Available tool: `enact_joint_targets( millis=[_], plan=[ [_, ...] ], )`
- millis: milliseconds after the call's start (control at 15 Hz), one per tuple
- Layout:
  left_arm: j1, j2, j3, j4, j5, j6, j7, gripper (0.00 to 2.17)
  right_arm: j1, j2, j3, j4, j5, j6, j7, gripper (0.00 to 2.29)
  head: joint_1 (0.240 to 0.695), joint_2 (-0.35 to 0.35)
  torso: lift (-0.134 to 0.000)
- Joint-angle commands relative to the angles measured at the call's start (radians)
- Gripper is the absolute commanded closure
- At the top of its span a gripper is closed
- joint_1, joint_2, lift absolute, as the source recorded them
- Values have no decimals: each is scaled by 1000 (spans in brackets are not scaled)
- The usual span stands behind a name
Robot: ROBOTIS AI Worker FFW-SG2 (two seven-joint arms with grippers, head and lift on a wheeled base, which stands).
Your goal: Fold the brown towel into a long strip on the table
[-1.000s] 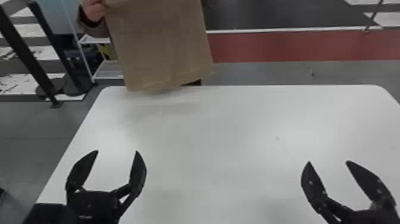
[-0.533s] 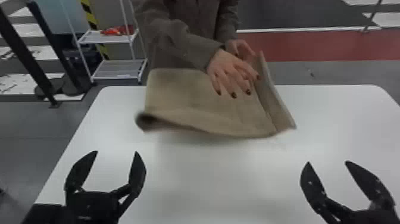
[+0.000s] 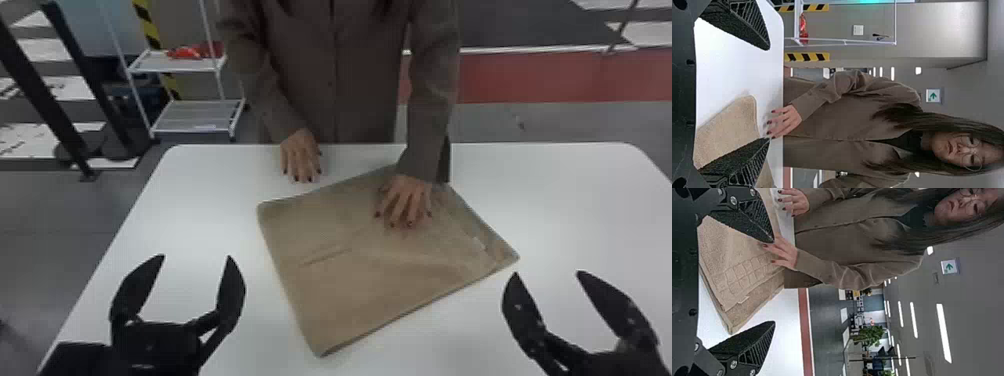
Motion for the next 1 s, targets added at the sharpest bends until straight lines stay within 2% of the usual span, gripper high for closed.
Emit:
enact_joint_targets(
  millis=[0, 933],
  plan=[
    [-2, 1, 1, 3, 0, 0, 0, 43, -1, 2, 0, 3, 0, 2, -1, 157, 695, 69, -123],
    [-11, 3, -2, 6, 2, 0, -6, 63, -3, 5, -3, -2, 0, 5, 1, 154, 695, 63, -123]
  ],
)
